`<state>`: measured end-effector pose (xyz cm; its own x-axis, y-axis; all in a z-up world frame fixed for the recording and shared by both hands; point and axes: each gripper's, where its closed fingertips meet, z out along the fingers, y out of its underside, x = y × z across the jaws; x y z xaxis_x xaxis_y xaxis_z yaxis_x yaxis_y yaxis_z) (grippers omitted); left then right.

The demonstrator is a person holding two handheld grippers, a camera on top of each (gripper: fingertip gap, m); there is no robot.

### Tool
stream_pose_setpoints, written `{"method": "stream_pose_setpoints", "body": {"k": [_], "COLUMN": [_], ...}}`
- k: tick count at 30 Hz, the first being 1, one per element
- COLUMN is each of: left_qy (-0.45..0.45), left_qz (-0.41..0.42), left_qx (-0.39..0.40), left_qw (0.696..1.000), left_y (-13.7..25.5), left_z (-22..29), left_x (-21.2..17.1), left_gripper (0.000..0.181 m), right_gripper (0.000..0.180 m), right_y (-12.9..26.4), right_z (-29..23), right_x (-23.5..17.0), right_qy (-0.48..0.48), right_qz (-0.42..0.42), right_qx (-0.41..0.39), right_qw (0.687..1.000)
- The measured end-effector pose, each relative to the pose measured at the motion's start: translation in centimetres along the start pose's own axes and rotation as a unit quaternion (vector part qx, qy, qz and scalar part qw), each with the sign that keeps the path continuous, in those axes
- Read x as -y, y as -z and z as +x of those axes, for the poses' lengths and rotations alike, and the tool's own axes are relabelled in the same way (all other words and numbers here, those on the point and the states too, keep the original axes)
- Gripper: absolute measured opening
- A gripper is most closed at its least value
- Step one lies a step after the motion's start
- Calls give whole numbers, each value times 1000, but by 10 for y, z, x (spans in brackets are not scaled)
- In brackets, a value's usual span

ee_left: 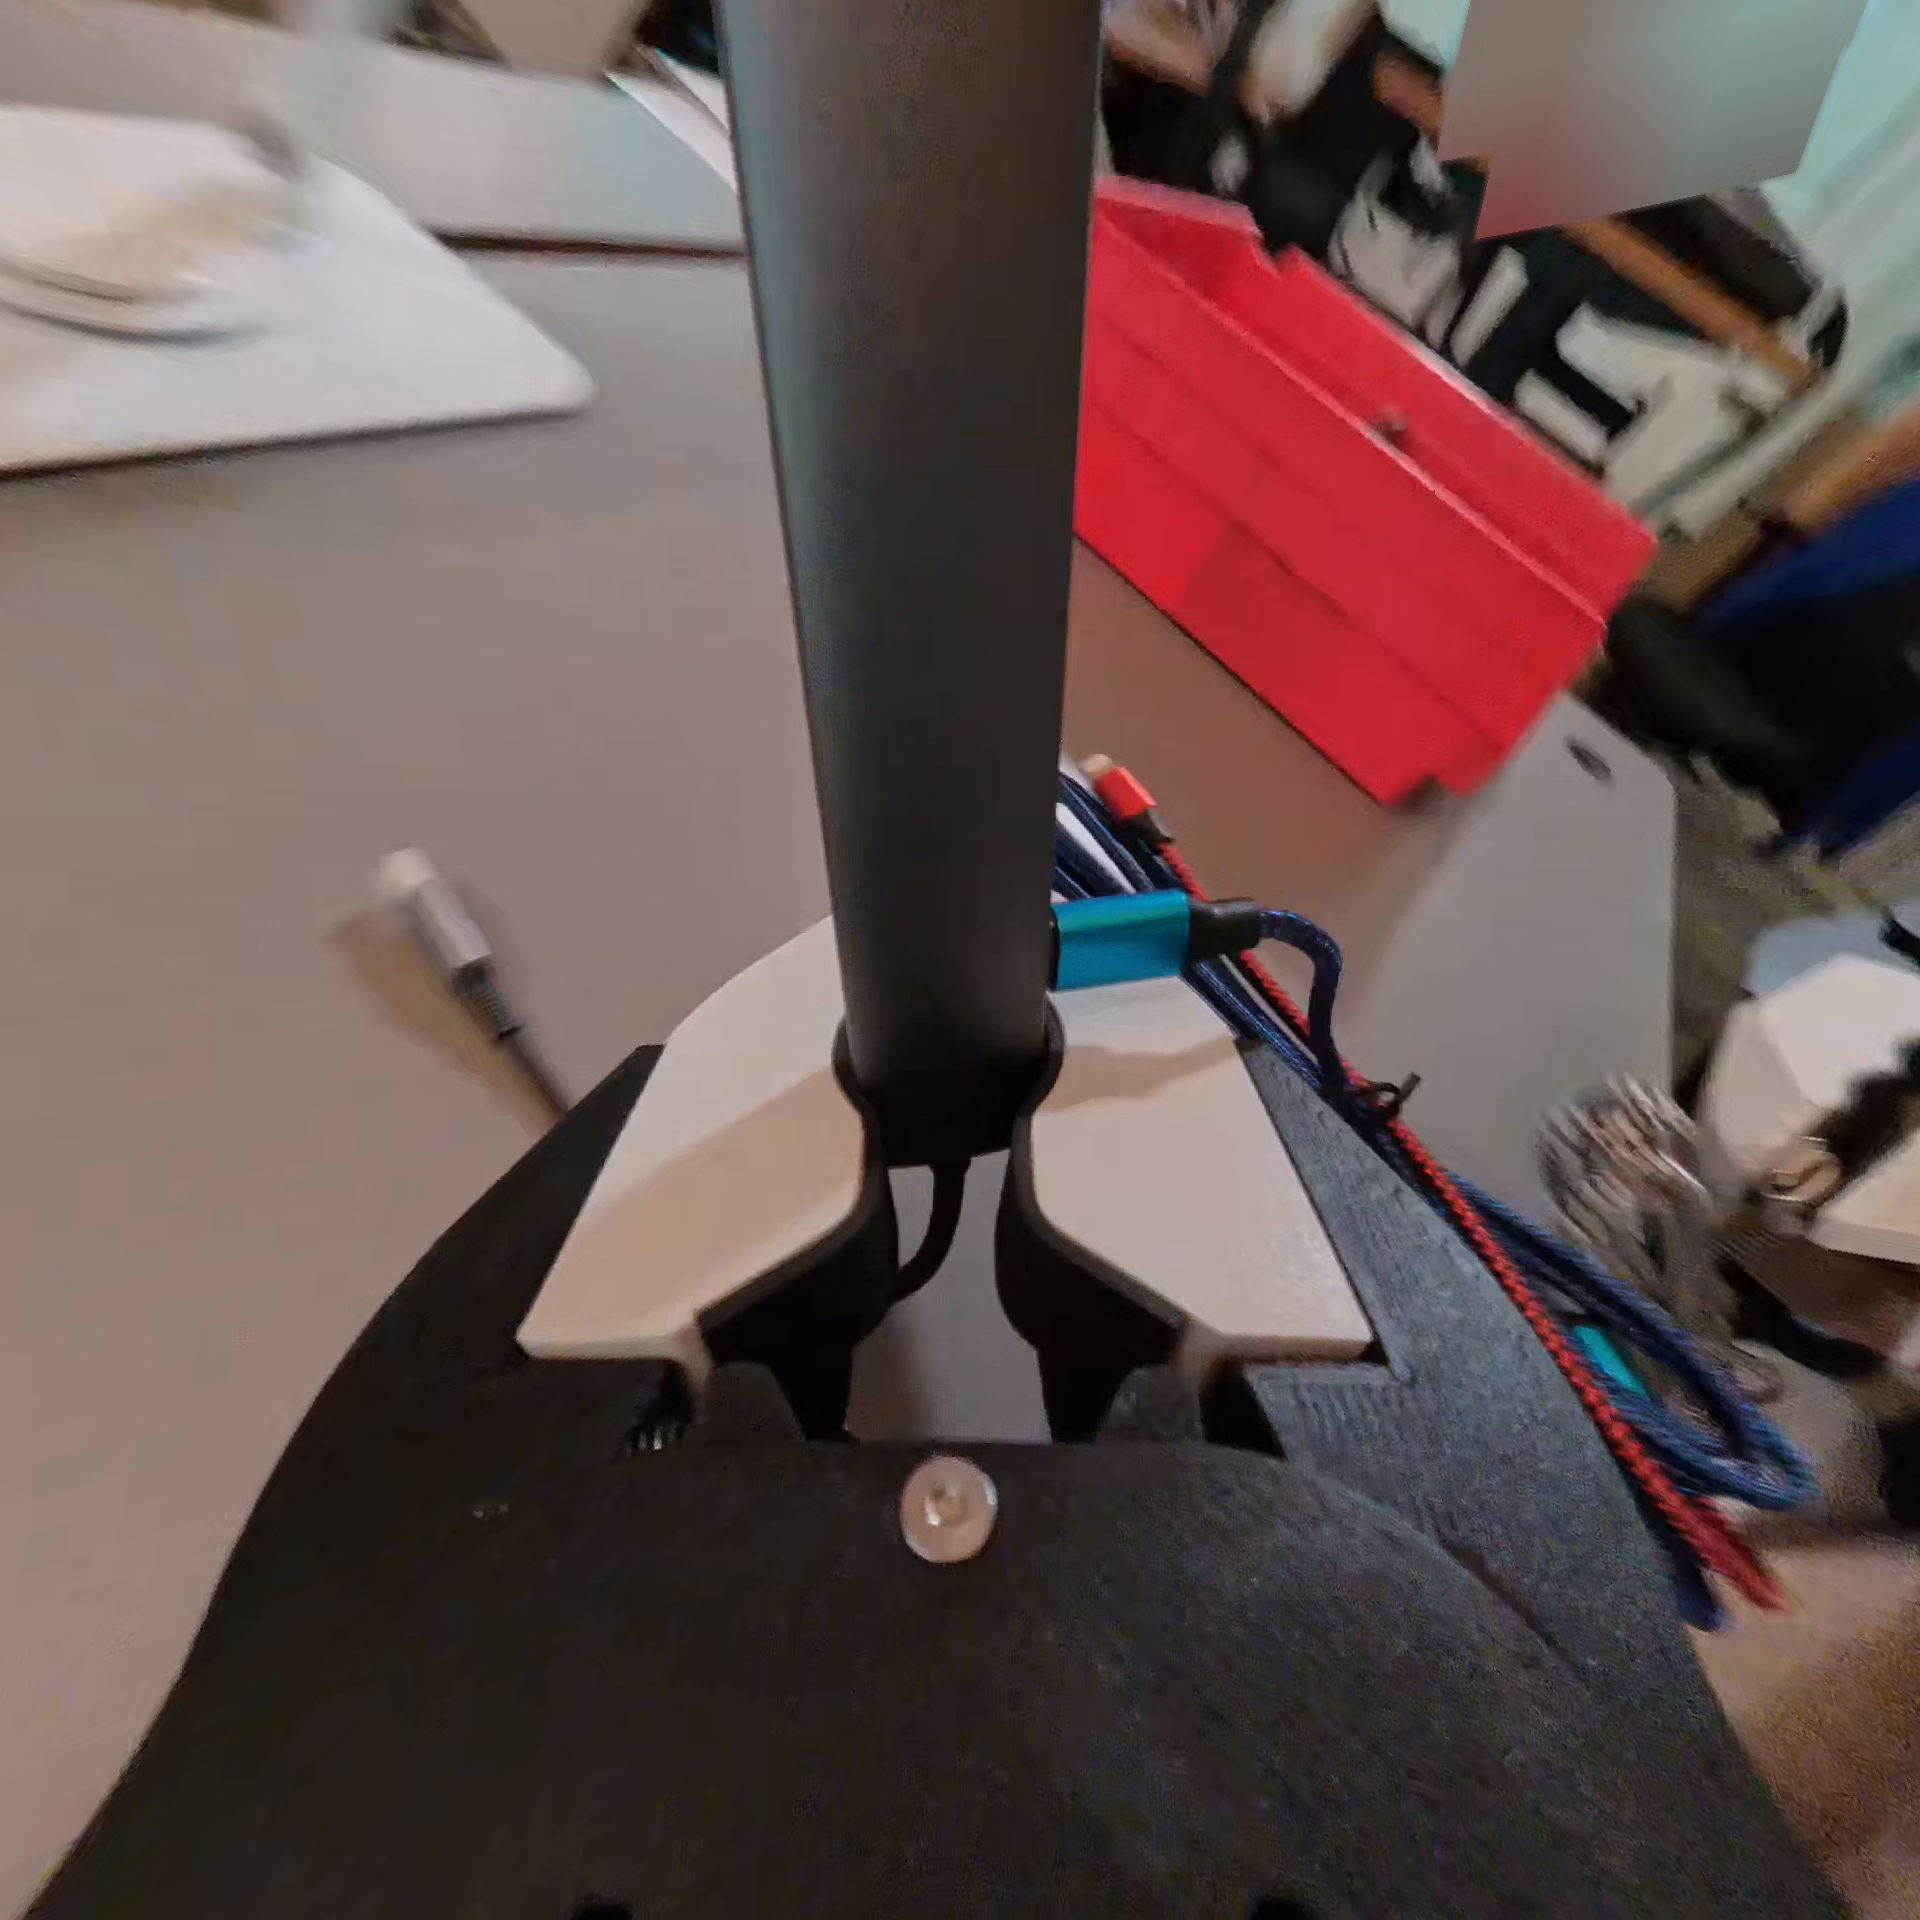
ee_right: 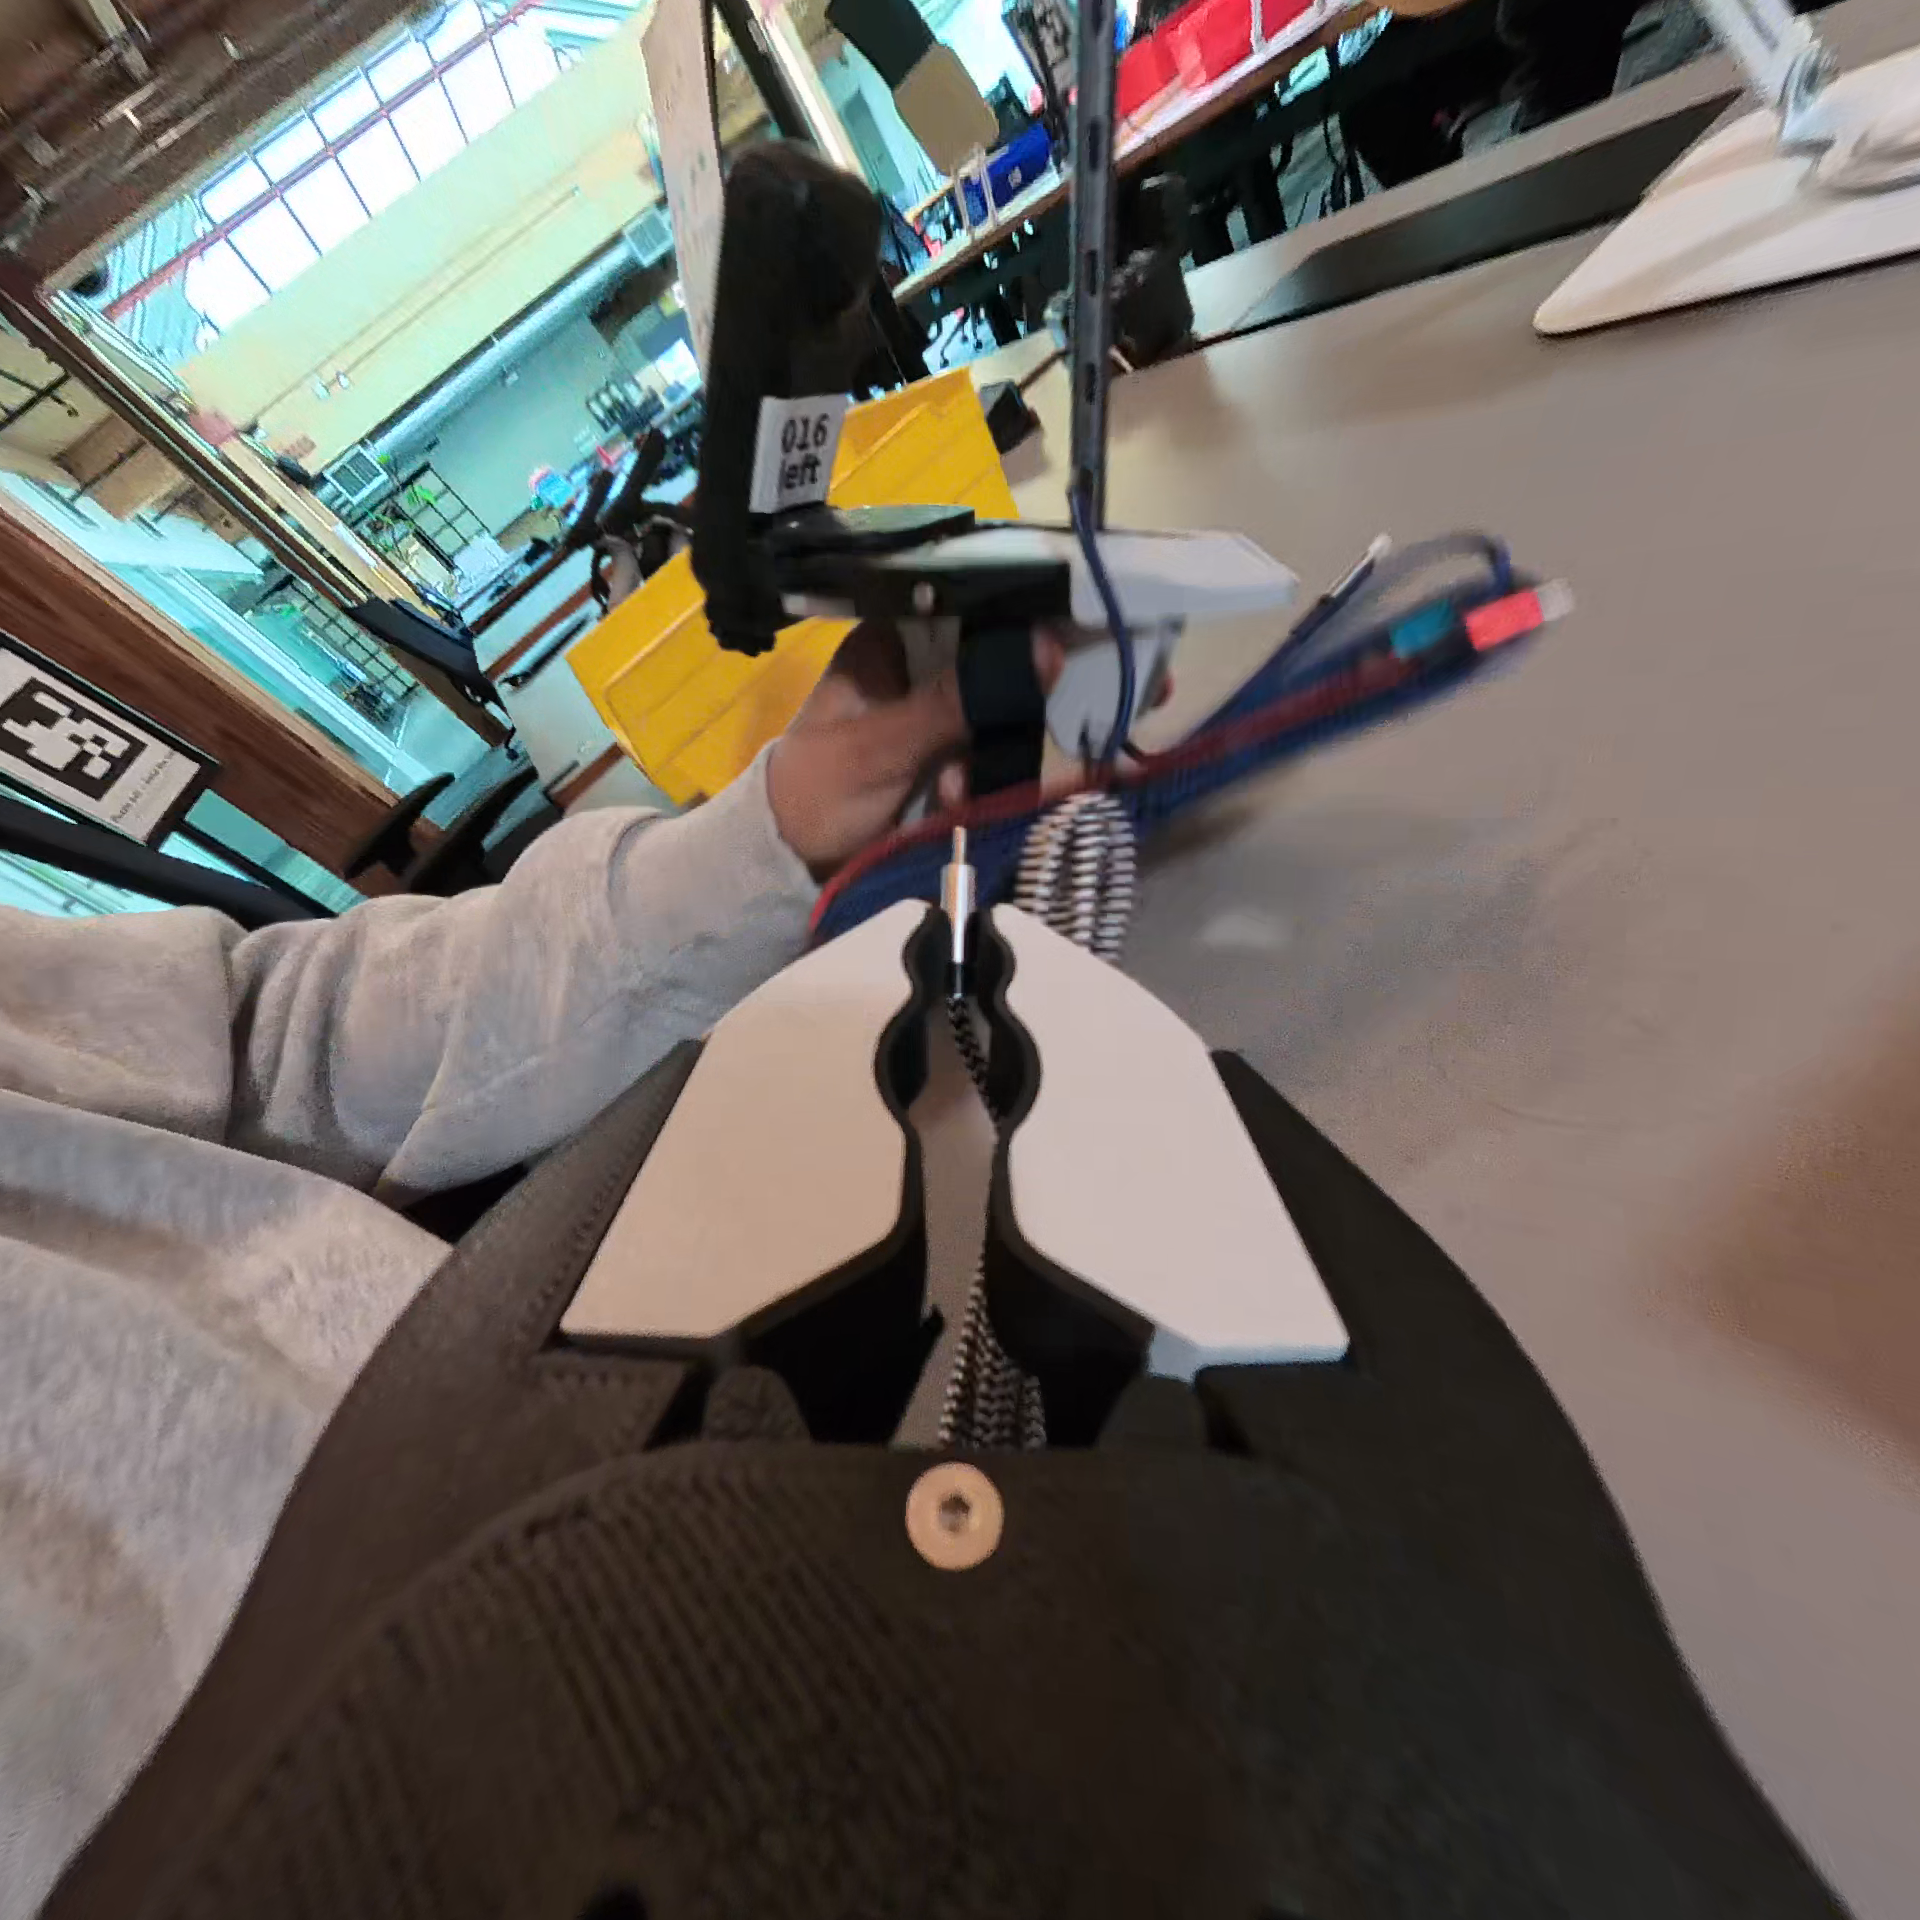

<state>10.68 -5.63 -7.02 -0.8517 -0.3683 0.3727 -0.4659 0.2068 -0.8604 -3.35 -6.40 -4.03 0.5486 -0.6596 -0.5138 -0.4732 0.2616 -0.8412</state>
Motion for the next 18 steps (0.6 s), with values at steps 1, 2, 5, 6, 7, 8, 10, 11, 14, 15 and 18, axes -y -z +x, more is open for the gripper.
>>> {"method": "stream_pose_setpoints", "body": {"k": [1, 2, 5, 6, 7, 8, 10, 11, 14, 15, 18], "left_qy": [-10, -44, -122, -137, -152, -171, -204, -210, -191, -185, -175], "left_qz": [11, 7, -14, -20, -25, -32, -53, -62, -66, -58, -59], "left_qx": [24, 45, 58, 54, 53, 57, 62, 61, 43, 38, 39], "left_qw": [1000, 998, 991, 989, 987, 983, 976, 974, 978, 980, 982], "left_y": [11, 18, 14, 9, 5, 2, -2, -4, -4, -3, 0], "left_z": [-14, -18, -3, 3, 7, 7, 5, 4, 6, 7, 3], "left_x": [4, 4, -2, -3, -5, -7, -16, -21, -25, -23, -24], "left_gripper": [19, 19, 19, 20, 20, 19, 19, 19, 19, 19, 19], "right_gripper": [6, 6, 6, 6, 6, 6, 6, 6, 6, 13, 49], "right_y": [0, 0, -3, -2, 0, 4, 12, 16, 22, 23, 28], "right_z": [-2, -2, 4, 6, 8, 12, 21, 25, 38, 45, 65], "right_x": [2, 3, 6, 8, 11, 14, 20, 23, 29, 28, 23], "right_qy": [3, 11, 32, 27, 23, 21, 25, 28, 35, 41, 74], "right_qz": [4, 6, 14, 19, 28, 37, 48, 53, 58, 48, 14], "right_qx": [2, 2, 1, 3, 3, -7, -24, -32, -58, -72, -118], "right_qw": [1000, 1000, 999, 999, 999, 999, 998, 998, 996, 995, 990]}}
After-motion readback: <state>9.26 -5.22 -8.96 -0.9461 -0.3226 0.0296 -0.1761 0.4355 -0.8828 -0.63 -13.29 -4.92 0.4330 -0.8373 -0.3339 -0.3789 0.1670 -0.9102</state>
